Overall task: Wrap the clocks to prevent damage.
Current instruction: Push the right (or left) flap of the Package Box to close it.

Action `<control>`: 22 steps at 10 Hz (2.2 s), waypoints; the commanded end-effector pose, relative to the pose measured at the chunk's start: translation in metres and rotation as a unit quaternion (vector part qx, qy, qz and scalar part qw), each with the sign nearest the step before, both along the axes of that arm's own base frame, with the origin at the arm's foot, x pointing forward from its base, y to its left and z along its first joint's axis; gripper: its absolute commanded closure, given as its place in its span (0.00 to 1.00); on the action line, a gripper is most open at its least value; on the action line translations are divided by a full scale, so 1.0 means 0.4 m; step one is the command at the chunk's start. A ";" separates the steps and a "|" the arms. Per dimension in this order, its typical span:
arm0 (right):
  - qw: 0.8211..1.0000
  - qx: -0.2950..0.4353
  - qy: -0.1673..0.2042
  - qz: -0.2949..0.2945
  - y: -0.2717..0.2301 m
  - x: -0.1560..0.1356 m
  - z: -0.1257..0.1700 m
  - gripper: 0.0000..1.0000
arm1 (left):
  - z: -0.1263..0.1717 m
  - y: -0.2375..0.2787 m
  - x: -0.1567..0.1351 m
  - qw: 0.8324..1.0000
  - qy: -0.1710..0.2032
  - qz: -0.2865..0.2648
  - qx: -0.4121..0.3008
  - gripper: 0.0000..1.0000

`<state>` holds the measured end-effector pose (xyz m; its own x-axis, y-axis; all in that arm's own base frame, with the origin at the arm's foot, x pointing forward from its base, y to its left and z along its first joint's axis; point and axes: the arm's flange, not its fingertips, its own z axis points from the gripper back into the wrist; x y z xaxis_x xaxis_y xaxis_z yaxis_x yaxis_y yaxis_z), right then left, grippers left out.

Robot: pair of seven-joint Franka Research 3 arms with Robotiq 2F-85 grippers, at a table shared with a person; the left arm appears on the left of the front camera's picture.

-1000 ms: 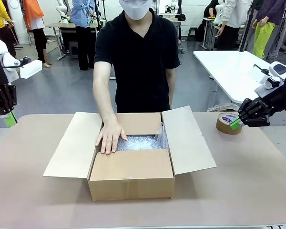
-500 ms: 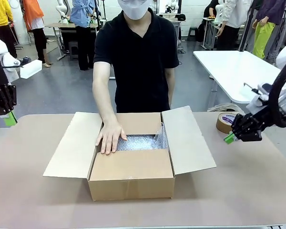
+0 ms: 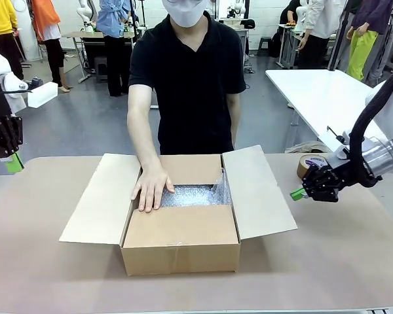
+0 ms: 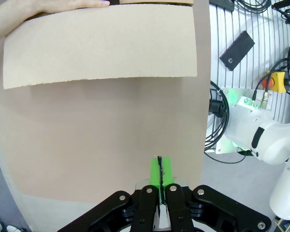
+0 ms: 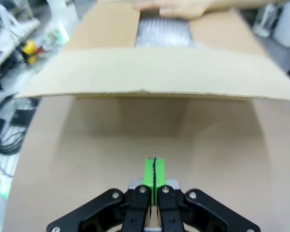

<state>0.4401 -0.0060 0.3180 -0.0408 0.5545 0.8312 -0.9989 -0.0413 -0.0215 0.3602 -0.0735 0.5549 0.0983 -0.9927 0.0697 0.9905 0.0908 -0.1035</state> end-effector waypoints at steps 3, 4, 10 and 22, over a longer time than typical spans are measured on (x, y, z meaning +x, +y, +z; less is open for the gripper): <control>0.995 0.091 -0.010 0.034 0.038 0.027 -0.046 0.99 | 0.002 -0.002 -0.001 1.000 0.000 0.009 0.000 1.00; 0.994 0.104 -0.014 0.038 0.062 0.027 -0.049 0.99 | 0.002 -0.002 -0.001 1.000 0.000 0.009 0.000 1.00; 0.987 0.147 -0.034 0.046 0.214 0.021 -0.009 0.99 | 0.002 -0.002 -0.001 1.000 0.000 0.009 0.000 1.00; 0.994 0.076 -0.040 0.071 0.445 0.040 -0.056 0.99 | 0.002 -0.002 -0.001 1.000 0.000 0.009 0.000 1.00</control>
<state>0.4458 0.1709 0.3123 -0.2005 0.3595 0.9114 -0.9670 -0.2218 -0.1252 0.3601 -0.0738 0.5549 0.0978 -0.9928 0.0693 0.9905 0.0903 -0.1035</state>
